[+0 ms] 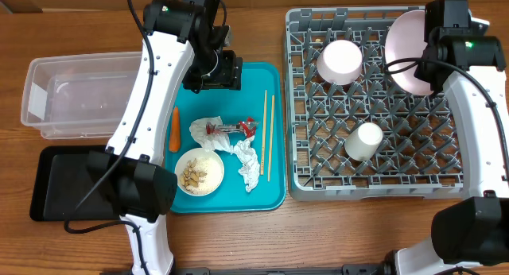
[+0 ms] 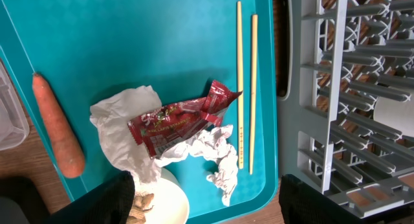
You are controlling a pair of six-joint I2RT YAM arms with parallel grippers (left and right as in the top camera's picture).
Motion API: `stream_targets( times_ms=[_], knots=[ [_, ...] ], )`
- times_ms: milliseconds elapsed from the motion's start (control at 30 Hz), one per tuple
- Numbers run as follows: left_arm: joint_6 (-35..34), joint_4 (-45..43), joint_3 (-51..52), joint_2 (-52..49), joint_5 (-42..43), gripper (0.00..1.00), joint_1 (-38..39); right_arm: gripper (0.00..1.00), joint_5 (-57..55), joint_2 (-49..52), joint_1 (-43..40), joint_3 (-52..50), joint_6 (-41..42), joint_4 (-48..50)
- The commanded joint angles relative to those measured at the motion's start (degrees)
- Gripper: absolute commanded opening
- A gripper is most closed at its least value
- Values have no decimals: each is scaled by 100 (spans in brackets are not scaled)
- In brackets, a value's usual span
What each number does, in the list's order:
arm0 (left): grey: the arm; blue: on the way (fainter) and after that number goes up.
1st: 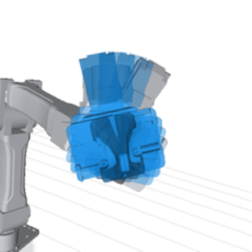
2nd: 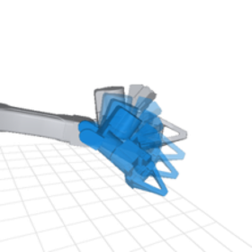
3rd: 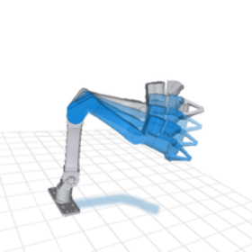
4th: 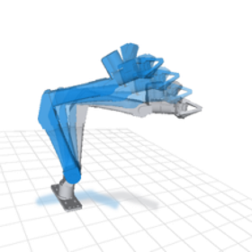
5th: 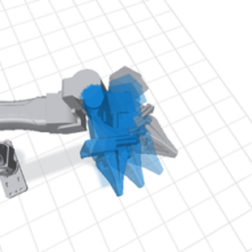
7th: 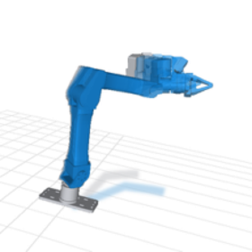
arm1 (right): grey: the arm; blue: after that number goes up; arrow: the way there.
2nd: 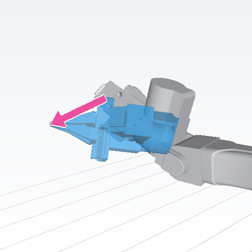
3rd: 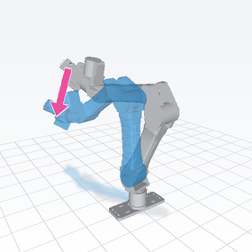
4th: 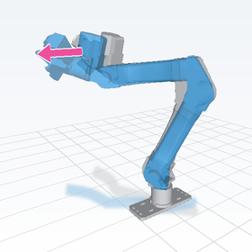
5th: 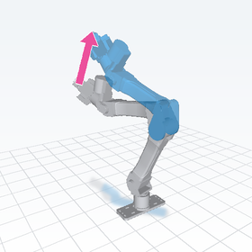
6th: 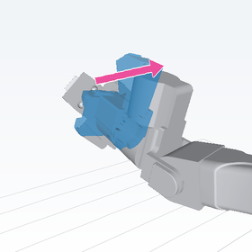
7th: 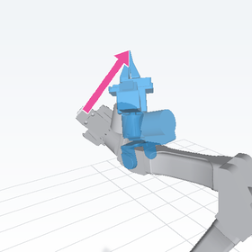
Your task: Sort waste into correct bins and load items into the dishwasher
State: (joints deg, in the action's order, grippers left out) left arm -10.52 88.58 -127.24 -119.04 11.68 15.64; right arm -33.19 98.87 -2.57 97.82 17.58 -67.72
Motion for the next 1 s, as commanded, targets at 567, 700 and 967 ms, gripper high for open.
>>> stream_targets(
  times_ms=[567, 700, 967],
  knots=[
    [-15, 74, -149, 142, -72, 74, -24, 4, 142, -704, 273, 227, 461, -1016],
    [-15, 66, -149, 142, -76, 74, -24, 4, 890, -756, 350, 229, 518, -1110],
    [-17, 20, -149, 142, -140, 74, -24, 4, 1633, -761, 933, 227, 986, -1189]
  ],
)
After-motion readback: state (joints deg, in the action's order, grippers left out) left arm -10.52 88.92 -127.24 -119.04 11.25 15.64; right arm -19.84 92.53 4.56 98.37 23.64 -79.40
